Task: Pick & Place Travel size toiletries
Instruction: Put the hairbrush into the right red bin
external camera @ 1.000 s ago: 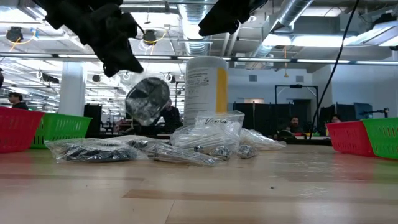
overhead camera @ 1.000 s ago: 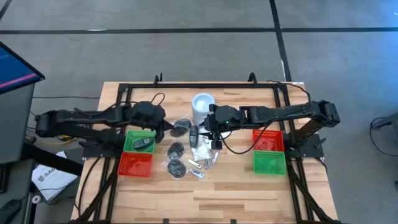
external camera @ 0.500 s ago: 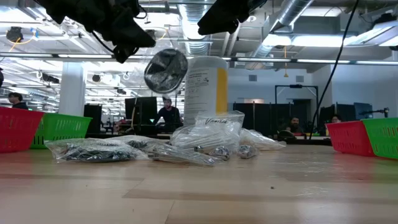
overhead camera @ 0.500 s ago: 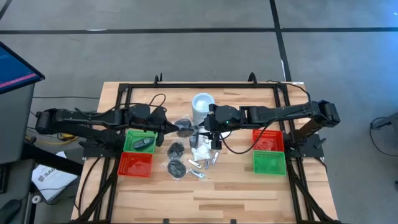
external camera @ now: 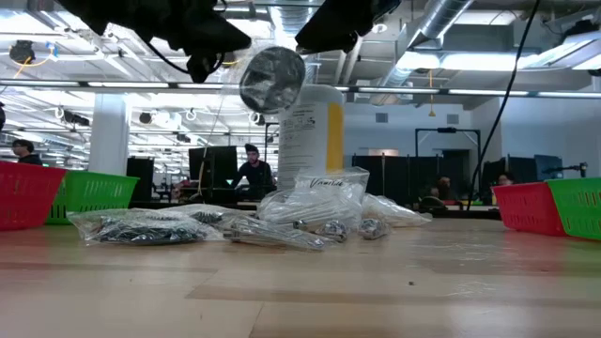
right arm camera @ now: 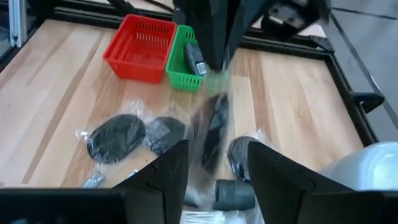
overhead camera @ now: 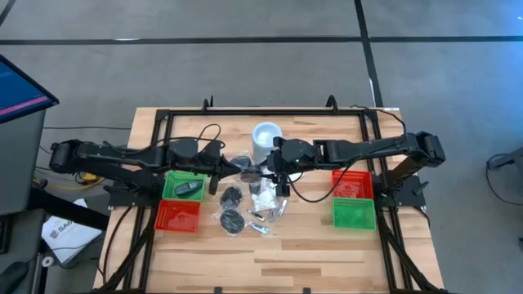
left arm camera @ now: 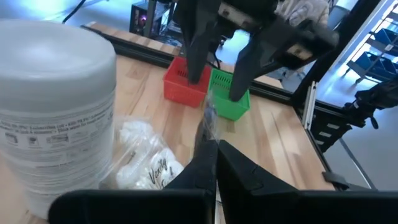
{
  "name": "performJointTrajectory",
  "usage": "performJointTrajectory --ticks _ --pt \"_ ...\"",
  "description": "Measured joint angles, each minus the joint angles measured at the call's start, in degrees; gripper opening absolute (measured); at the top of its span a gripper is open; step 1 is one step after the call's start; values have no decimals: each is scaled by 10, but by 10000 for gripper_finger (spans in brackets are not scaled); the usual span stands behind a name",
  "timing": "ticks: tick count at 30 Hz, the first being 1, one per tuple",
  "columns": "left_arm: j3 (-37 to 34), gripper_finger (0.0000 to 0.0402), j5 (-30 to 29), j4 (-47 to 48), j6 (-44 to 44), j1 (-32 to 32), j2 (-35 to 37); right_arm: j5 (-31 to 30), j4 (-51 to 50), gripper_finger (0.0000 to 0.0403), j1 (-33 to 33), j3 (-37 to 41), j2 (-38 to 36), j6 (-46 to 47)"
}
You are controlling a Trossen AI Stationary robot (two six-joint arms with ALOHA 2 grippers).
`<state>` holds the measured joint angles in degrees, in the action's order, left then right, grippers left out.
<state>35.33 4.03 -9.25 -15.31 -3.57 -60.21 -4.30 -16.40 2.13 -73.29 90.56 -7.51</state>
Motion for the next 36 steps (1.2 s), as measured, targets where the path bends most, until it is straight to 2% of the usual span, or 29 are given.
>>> performJointTrajectory --ticks 7,16,22,27,33,36 --pt "0 0 0 -59 1 0 -29 0 13 157 -1 -3 18 0" --pt "13 0 1 -58 20 3 -40 -1 21 145 -1 0 35 -15" --pt "13 0 1 -60 20 3 -46 -2 22 101 -1 -1 29 -15" --pt "13 0 1 -59 20 3 -47 -2 11 25 0 0 30 -15" --pt "13 0 0 -59 20 3 -47 -2 9 30 0 0 30 -15" --pt "13 0 -4 -59 20 3 -47 -2 7 18 0 0 30 -15"
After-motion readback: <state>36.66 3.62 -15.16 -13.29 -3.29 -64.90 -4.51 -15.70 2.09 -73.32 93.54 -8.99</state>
